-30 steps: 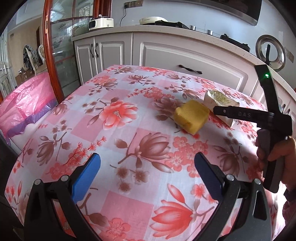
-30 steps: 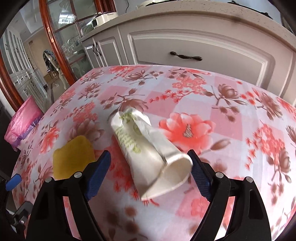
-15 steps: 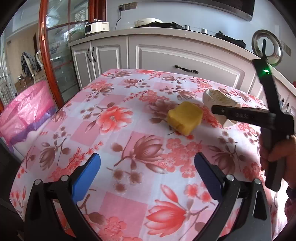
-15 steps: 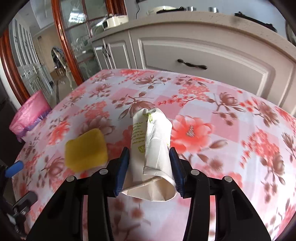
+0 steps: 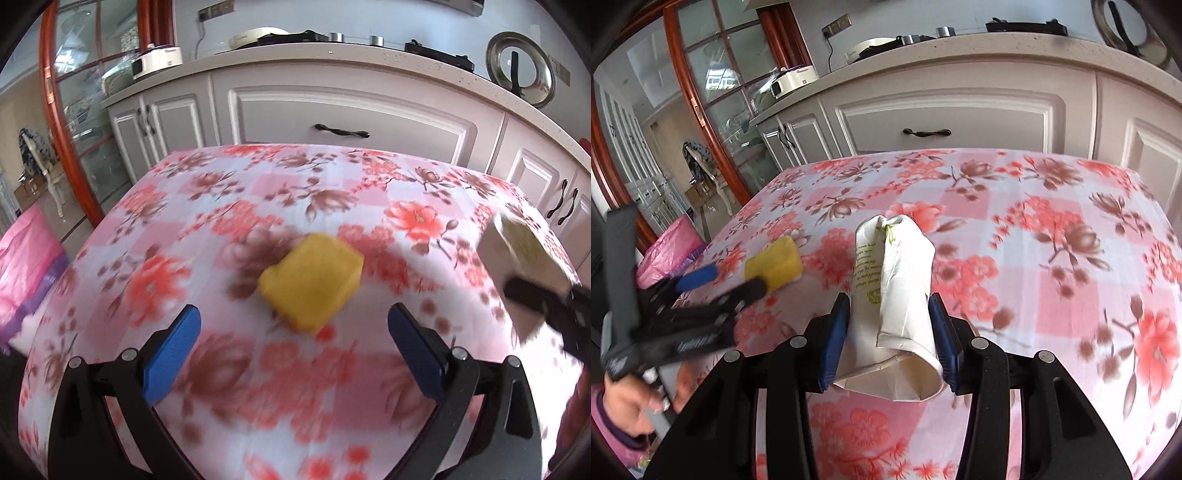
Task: Collect trash
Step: 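Grasp the yellow sponge with the left gripper while the right holds the sleeve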
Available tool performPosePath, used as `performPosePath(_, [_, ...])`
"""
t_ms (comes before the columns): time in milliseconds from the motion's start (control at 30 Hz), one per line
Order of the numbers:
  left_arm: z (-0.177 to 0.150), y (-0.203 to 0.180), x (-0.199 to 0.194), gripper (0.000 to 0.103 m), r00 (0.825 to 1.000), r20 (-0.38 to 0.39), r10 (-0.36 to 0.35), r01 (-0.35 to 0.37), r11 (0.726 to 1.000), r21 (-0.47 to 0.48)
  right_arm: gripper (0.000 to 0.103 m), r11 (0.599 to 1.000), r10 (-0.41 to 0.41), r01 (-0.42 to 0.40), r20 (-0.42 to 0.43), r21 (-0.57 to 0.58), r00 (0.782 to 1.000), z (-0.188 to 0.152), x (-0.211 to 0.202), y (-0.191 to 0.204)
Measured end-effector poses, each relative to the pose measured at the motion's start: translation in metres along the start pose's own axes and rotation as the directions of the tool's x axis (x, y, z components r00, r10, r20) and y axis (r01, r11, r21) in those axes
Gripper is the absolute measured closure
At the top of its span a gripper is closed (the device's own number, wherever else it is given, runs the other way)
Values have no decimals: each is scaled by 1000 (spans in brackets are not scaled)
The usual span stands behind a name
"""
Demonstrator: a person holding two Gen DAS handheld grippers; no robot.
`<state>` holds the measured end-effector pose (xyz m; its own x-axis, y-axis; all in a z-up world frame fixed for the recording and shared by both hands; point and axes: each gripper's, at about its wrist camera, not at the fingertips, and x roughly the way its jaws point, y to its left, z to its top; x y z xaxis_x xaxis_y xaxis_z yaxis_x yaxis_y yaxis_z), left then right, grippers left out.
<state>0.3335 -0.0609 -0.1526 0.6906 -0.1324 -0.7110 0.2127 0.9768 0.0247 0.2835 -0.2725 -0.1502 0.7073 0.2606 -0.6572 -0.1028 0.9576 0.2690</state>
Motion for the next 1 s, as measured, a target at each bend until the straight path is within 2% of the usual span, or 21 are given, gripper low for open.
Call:
performPosePath(233, [19,-17,30,12,999,-20,-30,32,996,87,60,999,13,-13,-10,37,1000,-5,6,-4])
performPosePath(400, [22,-17,45,12,998,-53,-46,50,995,90,60,998,10,-10,3,55,1000,-2,5,-5])
performPosePath(533, [20,-17,53,23,995,-79,-66,72,994,86,60,997,11,-11,-3,71,1000,-4,5,-9])
performPosePath(633, [17,-17,55,39,992,-93,-85,92,993,77,60,997,8,-8,-10,80,1000,-8,5,-12])
performPosePath(733, [16,-18,52,44,992,-85,-92,97,993,67,60,996,7,-6,-16,86,1000,-13,4,-12])
performPosePath(800, [15,-20,49,45,990,-92,-109,115,991,66,60,996,10,-8,-18,90,1000,-15,2,-13])
performPosePath(1000, [8,-30,38,45,992,-80,-101,107,992,71,60,997,0,2,-16,79,1000,-21,-3,-10])
